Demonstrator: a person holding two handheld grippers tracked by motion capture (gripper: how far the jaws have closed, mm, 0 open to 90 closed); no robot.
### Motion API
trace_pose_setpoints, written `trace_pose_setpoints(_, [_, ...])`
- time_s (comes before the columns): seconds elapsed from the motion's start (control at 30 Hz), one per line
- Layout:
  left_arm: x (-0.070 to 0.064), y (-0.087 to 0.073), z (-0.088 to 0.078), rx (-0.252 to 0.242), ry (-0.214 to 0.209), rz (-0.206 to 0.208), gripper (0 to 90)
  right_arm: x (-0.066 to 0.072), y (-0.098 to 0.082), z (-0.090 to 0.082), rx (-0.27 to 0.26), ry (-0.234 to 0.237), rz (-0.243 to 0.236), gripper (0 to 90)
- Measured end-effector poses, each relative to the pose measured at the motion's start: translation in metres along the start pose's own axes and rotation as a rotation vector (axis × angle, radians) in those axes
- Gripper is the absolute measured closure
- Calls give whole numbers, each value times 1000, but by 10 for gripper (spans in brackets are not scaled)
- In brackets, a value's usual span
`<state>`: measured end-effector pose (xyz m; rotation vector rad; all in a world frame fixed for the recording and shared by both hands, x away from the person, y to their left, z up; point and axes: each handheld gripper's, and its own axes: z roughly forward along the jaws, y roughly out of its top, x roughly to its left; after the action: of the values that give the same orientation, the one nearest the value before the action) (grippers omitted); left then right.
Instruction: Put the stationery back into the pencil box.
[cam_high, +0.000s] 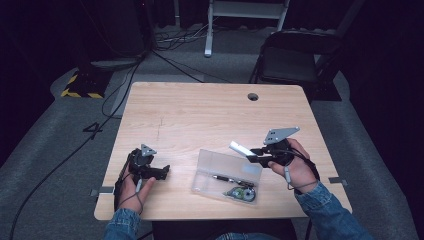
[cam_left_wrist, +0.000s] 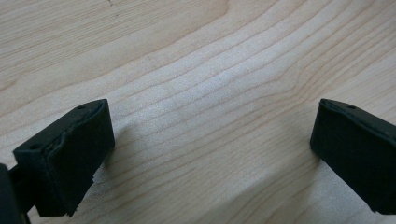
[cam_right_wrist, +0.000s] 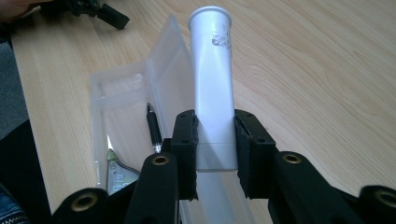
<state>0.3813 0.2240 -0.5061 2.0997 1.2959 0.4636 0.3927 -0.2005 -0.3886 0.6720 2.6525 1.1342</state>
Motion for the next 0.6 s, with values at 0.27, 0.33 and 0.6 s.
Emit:
trace_pose_setpoints(0.27, [-2,-1,-1,-3,18,-18,1,11,7,9,14,39,-40,712])
trace_pose_setpoints(0.33, [-2,-1,-1,-3,19,-18,1,14,8,11,15,45,-50,713])
trace_pose_setpoints(0.6, [-2,-1,-1,-3,18,-18,1,27,9,20,30,85,-87,712])
